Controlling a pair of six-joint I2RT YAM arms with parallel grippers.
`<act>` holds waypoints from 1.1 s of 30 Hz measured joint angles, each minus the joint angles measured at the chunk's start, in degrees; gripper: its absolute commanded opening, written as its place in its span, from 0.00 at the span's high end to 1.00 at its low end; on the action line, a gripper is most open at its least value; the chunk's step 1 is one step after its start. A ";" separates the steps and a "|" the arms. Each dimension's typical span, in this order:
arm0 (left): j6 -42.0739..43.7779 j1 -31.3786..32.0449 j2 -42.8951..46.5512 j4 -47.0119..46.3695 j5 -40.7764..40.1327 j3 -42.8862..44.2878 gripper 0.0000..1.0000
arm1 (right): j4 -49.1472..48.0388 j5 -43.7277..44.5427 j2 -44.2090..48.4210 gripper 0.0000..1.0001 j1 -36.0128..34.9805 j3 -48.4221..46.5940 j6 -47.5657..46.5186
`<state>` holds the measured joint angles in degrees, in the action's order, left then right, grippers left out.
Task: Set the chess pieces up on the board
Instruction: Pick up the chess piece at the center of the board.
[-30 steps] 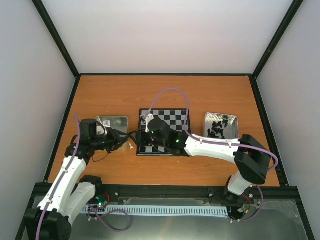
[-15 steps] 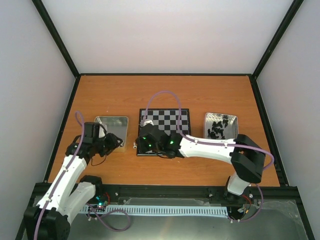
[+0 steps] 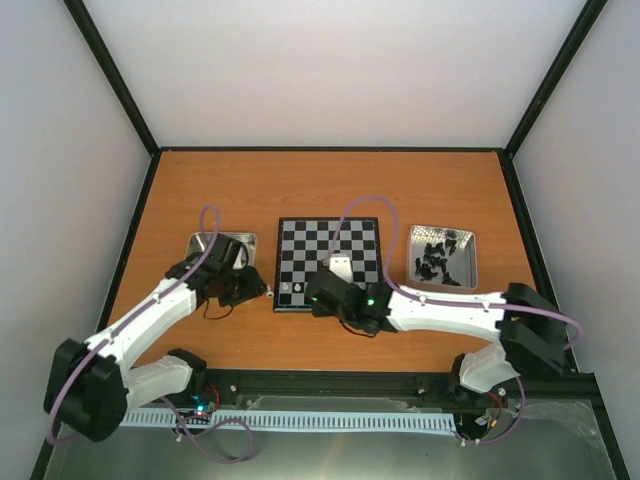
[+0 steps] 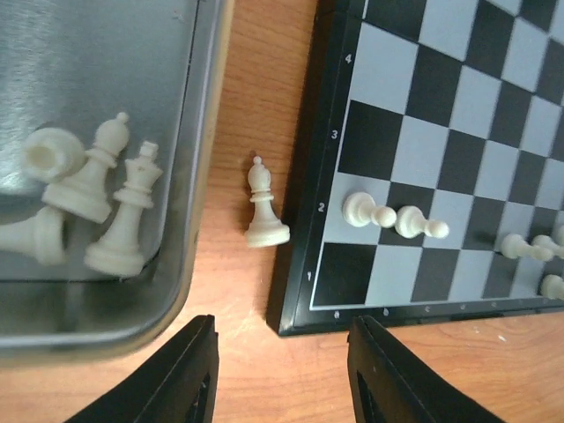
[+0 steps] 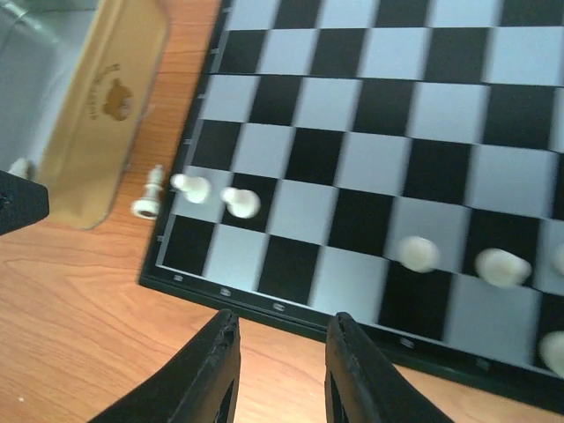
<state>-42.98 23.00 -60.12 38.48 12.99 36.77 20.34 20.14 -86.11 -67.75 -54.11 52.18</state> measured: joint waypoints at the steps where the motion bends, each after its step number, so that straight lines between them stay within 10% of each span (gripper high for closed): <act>1: 0.04 0.85 -2.05 -0.46 -0.44 0.52 0.61 | 0.39 0.98 2.14 0.70 0.15 1.92 1.31; 7: 0.85 1.88 -12.13 -2.73 -2.38 3.02 0.73 | 0.87 4.83 10.25 0.69 0.61 9.55 6.51; 33: 3.56 2.78 -24.02 -8.09 -3.78 4.61 0.71 | -1.05 4.83 9.11 0.69 1.66 12.02 8.50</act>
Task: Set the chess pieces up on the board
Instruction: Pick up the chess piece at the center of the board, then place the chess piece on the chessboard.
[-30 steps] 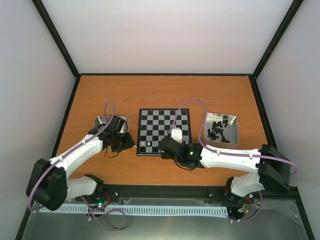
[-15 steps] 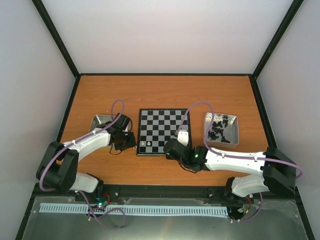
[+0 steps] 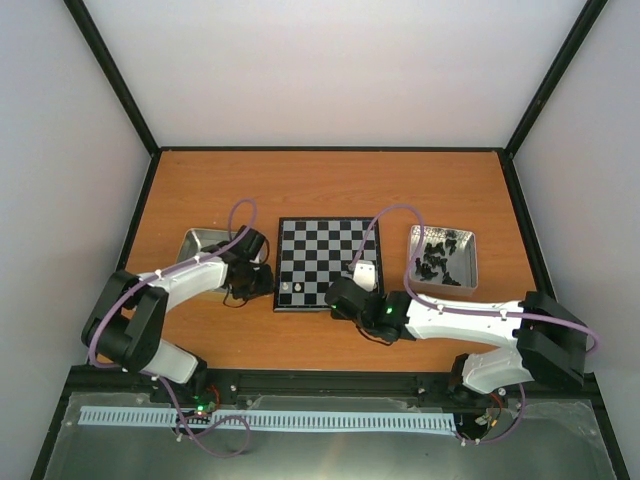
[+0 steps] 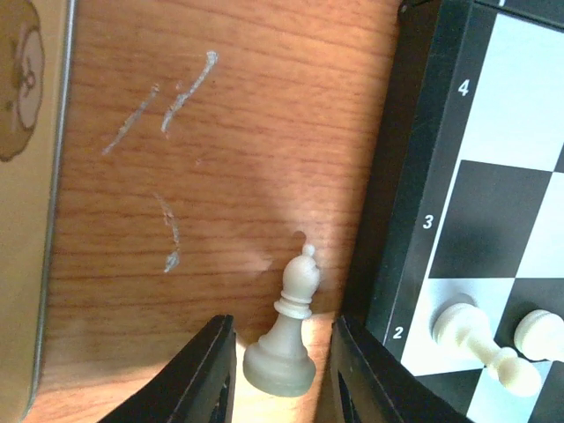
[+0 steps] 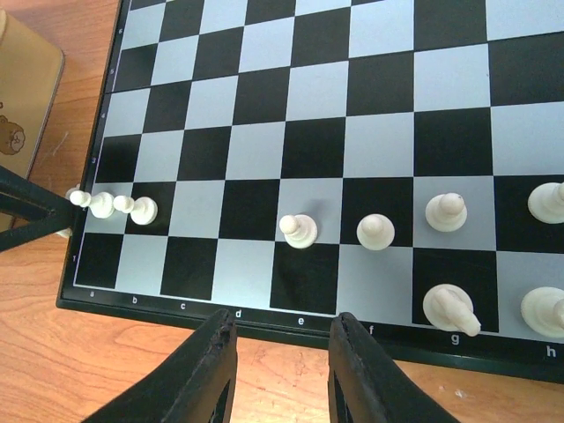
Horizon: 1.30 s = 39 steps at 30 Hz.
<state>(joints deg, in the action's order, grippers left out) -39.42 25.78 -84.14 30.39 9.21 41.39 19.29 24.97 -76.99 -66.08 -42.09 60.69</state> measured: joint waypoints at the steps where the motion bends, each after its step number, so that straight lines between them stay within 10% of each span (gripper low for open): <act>1: 0.09 0.00 -0.13 0.04 -0.11 0.13 0.72 | -0.04 -0.04 0.00 0.69 0.07 0.00 0.02; 16: 3.26 0.11 1.36 0.31 -2.25 0.02 0.89 | -2.69 -3.54 0.15 0.64 1.57 0.04 -3.45; 27: 12.76 0.11 22.14 0.48 11.06 2.01 0.90 | -13.11 -40.46 11.43 0.32 16.63 -2.56 -16.81; 39: 22.51 0.17 31.17 -4.92 33.20 6.99 0.89 | -16.52 -55.45 12.04 0.49 20.33 -8.28 -16.87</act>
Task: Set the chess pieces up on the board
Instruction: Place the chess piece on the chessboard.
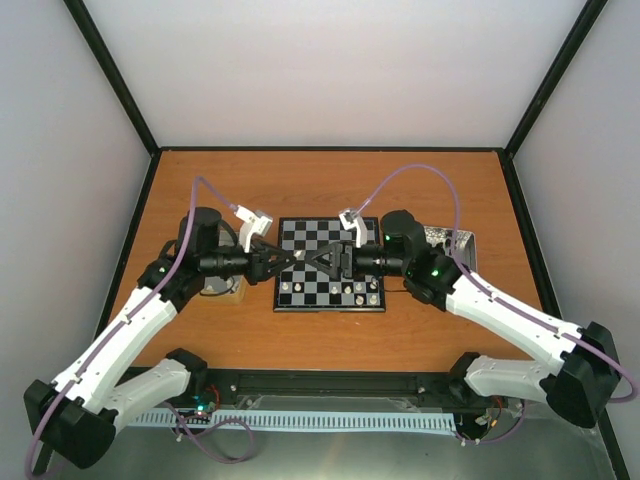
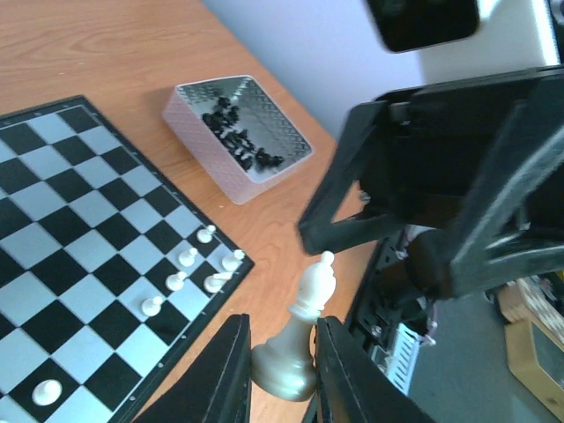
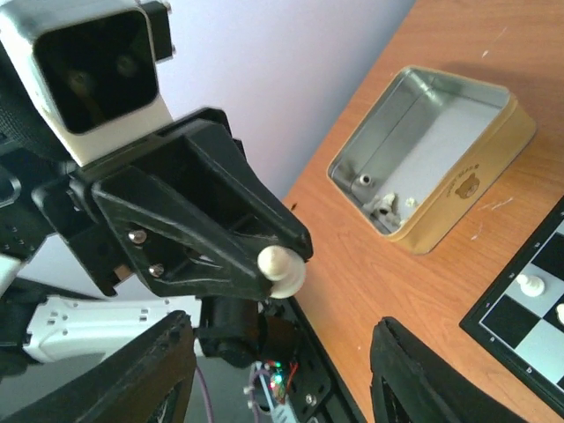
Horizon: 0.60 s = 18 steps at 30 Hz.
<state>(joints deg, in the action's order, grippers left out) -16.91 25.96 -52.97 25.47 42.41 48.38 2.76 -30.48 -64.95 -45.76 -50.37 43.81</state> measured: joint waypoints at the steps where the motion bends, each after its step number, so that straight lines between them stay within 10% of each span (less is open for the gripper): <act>1: 0.37 0.00 -0.02 -0.17 1.25 0.00 0.89 | -0.02 -1.73 -1.07 0.50 -0.02 -0.26 -0.04; 18: 1.95 -0.04 0.39 0.31 4.96 -0.37 0.88 | 2.43 -7.13 -8.59 0.78 -0.02 -6.45 -1.29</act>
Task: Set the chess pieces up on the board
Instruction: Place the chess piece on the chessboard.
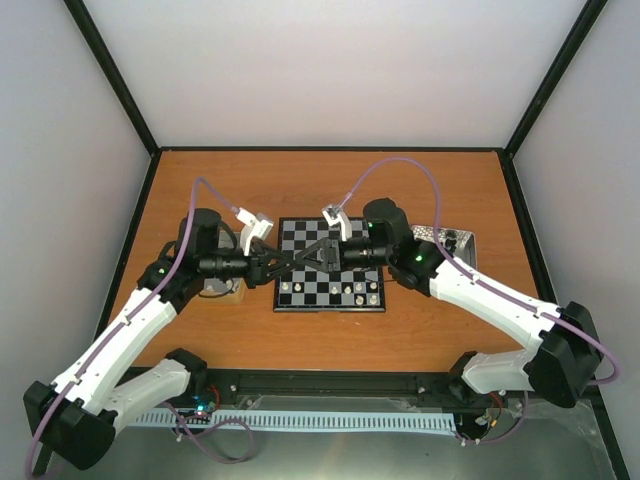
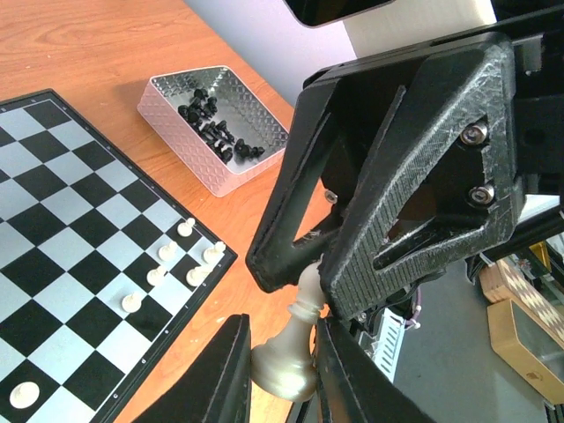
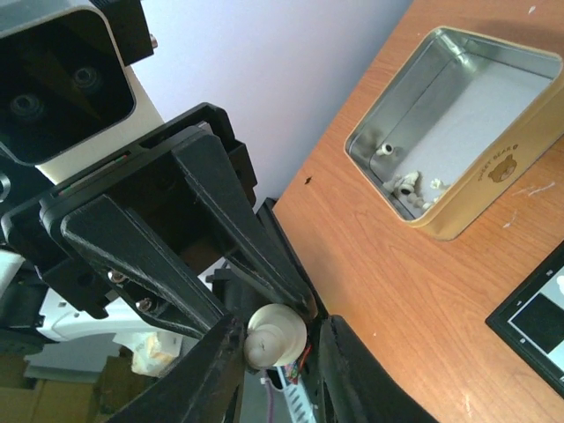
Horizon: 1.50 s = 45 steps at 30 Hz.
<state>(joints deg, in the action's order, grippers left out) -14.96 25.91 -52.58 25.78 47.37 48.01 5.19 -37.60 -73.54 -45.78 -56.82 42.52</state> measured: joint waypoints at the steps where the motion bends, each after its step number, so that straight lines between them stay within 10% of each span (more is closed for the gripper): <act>1: 0.04 -0.02 -0.02 0.04 -0.07 -0.04 0.88 | 0.09 -0.07 -0.15 0.79 0.00 -0.15 -0.04; 8: 0.13 -0.02 0.00 0.46 -0.46 -0.39 0.84 | -0.33 -1.79 -0.68 0.97 0.00 -0.37 0.70; 14: 0.11 0.09 0.35 0.68 -1.88 -0.39 0.27 | -0.17 -1.07 -0.63 0.97 0.00 -0.22 0.76; 31: -6.58 0.20 8.96 5.62 -39.34 -5.01 0.24 | 18.29 48.22 -0.94 0.97 -11.65 7.91 -10.75; 45: -6.54 0.20 10.29 4.63 -42.66 -5.51 0.23 | 18.56 57.16 -7.54 0.97 -16.92 10.32 -8.13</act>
<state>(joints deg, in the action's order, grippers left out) -21.50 26.11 -42.28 30.41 4.71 42.50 23.75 19.55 -81.08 -62.70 -46.50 34.39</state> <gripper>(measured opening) 0.772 0.065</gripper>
